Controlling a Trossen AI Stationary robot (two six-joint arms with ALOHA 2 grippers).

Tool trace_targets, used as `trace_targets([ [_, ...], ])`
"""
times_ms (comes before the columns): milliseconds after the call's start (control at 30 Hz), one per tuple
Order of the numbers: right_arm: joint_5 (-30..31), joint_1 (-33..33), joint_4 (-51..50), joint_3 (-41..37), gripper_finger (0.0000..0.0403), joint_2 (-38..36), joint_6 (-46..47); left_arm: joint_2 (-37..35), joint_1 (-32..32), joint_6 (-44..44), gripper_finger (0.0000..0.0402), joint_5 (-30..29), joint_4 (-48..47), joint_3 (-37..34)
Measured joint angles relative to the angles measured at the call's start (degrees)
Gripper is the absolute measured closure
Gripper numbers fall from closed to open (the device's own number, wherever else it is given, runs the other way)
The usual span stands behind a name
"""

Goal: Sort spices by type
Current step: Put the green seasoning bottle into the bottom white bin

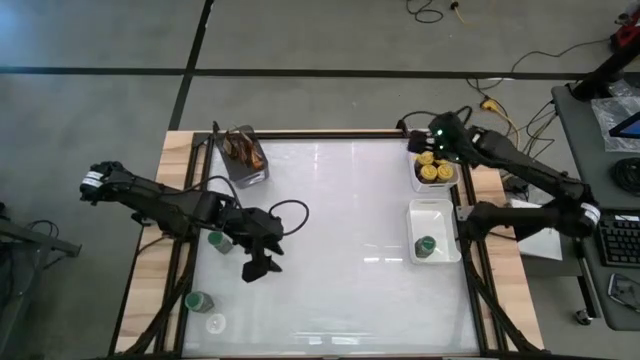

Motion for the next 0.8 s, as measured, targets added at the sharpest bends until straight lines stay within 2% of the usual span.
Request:
trace_targets([
  [233,10.21,19.3,24.43,0.0,0.0103,4.91,-3.45,-1.1,0.54,-2.87,0.0162,5.45,-3.49,-0.04],
  [367,12.51,26.68,37.88,0.31,0.0102,9.32,-7.82,-3.89,1.06,-4.12,0.0162,6.16,-7.29,-0.07],
  [667,13.96,34.98,38.92,10.17,0.0102,19.25,-16.41,-9.88,1.06,-16.59,0.0162,5.68,-16.82,-0.11],
  [800,13.91,36.83,38.88,14.03,0.0103,22.64,-18.65,-11.06,1.07,-18.48,0.0162,3.32,-19.13,-0.11],
])
